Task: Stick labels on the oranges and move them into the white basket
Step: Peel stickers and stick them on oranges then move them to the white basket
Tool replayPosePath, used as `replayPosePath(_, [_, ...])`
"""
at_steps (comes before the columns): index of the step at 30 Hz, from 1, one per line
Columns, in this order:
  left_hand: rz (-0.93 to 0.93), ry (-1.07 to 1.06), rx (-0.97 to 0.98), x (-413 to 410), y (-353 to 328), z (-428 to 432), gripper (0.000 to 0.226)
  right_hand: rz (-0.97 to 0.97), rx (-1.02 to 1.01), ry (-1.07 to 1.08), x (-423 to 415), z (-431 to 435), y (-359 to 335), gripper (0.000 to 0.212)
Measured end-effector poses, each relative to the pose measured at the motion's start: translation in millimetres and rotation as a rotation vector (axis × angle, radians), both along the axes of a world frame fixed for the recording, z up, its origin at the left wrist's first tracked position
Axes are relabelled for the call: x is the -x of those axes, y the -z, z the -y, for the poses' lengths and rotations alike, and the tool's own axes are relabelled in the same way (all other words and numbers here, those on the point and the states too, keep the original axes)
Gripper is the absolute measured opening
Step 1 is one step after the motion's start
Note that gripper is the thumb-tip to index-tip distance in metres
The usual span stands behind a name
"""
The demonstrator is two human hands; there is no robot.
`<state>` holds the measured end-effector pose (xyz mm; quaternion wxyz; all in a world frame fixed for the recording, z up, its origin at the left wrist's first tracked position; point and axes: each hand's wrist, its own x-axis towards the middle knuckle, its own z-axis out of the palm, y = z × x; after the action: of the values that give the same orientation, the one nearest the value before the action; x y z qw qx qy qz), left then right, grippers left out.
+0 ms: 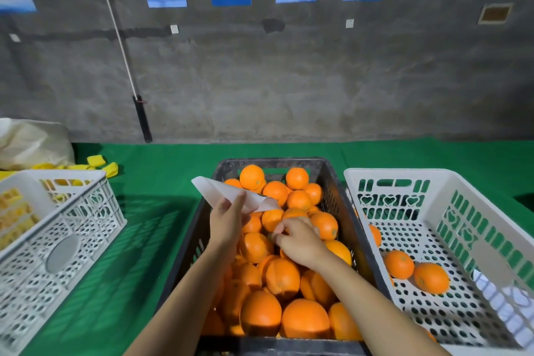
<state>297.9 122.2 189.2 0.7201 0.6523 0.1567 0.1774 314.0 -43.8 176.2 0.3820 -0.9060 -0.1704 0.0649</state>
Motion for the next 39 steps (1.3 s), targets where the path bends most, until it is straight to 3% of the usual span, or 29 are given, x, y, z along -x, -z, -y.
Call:
replayPosePath(3, [-0.005, -0.015, 0.016, 0, -1, -1, 0.041, -0.231, 0.359, -0.197, 2, 1, 2, 0.023])
replayPosePath(7, [-0.002, -0.012, 0.055, 0, -1, 1, 0.024, -0.314, 0.540, -0.264, 3, 2, 9, 0.034])
replayPosePath(11, [0.004, -0.015, 0.055, 2, -2, 3, 0.015, -0.331, 0.477, -0.224, 2, 0, 6, 0.018])
replayPosePath(14, [0.004, -0.017, 0.068, 2, -3, 4, 0.010, -0.324, 0.380, -0.180, 1, 1, 2, 0.031])
replayPosePath(21, [0.002, -0.018, 0.058, 0, 1, 3, 0.020, -0.272, 0.480, -0.160, 3, -5, 5, 0.014])
replayPosePath(26, [0.005, -0.008, 0.062, 2, -1, 4, 0.019, -0.254, 0.464, -0.142, -2, -5, 13, 0.035])
replayPosePath(31, [0.002, 0.004, 0.088, 2, -1, 4, 0.016, -0.287, 0.429, -0.110, -5, -6, 15, 0.039])
replayPosePath(35, [0.008, -0.001, 0.075, 2, -1, 4, 0.016, -0.332, 0.286, -0.104, -4, -5, 12, 0.041])
replayPosePath(39, [0.005, 0.004, 0.049, 2, 0, 5, 0.023, -0.251, 0.215, -0.096, -1, -6, 13, 0.041])
